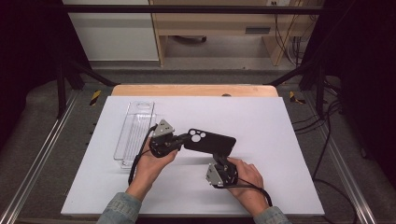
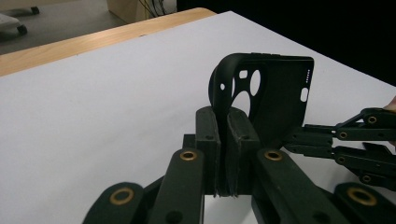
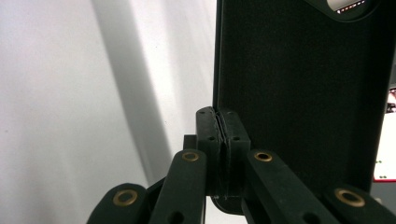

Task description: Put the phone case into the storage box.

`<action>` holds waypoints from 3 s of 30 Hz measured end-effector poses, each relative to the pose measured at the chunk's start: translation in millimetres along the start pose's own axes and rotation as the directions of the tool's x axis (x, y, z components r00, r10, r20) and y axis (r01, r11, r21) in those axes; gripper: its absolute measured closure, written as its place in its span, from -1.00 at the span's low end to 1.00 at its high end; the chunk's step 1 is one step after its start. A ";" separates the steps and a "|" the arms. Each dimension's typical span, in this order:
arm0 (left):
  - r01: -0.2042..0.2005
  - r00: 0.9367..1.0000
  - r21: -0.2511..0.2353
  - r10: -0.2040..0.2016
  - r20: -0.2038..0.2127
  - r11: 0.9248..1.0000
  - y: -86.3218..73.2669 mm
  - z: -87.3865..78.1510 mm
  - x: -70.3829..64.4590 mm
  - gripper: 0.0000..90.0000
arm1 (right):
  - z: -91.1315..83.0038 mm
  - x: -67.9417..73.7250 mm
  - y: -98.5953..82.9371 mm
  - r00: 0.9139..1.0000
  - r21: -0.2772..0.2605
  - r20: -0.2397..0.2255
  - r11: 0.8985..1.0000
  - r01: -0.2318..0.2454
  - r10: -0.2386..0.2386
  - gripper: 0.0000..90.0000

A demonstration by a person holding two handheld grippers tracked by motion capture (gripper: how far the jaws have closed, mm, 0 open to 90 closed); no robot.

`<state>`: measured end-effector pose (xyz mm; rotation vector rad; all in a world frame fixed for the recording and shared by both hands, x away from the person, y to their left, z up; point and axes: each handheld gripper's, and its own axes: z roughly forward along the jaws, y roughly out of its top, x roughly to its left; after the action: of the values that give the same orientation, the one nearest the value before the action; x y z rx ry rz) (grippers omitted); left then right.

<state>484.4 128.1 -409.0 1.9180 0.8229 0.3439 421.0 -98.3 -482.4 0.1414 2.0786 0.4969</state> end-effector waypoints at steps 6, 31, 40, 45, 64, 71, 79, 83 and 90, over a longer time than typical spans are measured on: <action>-0.022 1.000 -0.010 0.022 -0.019 1.000 3.5 -0.2 -3.0 0.88 | 0.6 -0.7 -0.2 0.999 0.004 -0.016 1.000 -0.030 0.030 0.67; -0.094 0.986 -0.033 0.088 -0.139 0.995 22.1 -16.0 4.5 0.88 | 0.4 -21.5 -13.7 0.942 0.010 0.047 0.943 -0.332 0.331 -0.54; -0.126 0.979 -0.029 0.120 -0.164 0.992 35.3 -22.0 7.4 0.88 | -2.4 -33.8 -27.0 0.856 -0.038 -0.028 0.855 -0.517 0.516 -0.69; -0.138 0.975 -0.022 0.132 -0.178 0.990 41.1 -28.6 11.8 0.88 | -2.6 -38.5 -35.9 0.814 -0.034 -0.087 0.815 -0.579 0.575 -0.77; -0.178 0.948 0.010 0.174 -0.265 0.984 56.2 -70.9 44.3 0.88 | -19.7 -52.9 -85.5 0.625 -0.037 -0.176 0.629 -0.776 0.761 -0.80; -0.202 0.932 0.031 0.201 -0.303 0.979 67.1 -84.2 54.3 0.88 | -27.2 -56.0 -102.5 0.574 -0.073 -0.143 0.570 -0.819 0.806 -0.82; -0.202 0.925 0.017 0.196 -0.325 0.979 76.6 -95.8 62.2 0.88 | -33.3 -55.1 -114.0 0.538 -0.118 -0.106 0.526 -0.842 0.836 -0.84; -0.201 0.921 0.019 0.196 -0.337 0.979 78.8 -102.0 66.1 0.88 | -35.8 -54.8 -117.9 0.541 -0.142 -0.085 0.527 -0.838 0.837 -0.81; -0.208 0.912 0.030 0.205 -0.356 0.978 84.6 -108.2 67.4 0.88 | -38.5 -52.2 -120.4 0.532 -0.132 -0.093 0.519 -0.844 0.842 -0.80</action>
<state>506.9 222.7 -290.9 1.9674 0.8485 0.8460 428.1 -234.5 -471.9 1.1112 1.8479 1.2592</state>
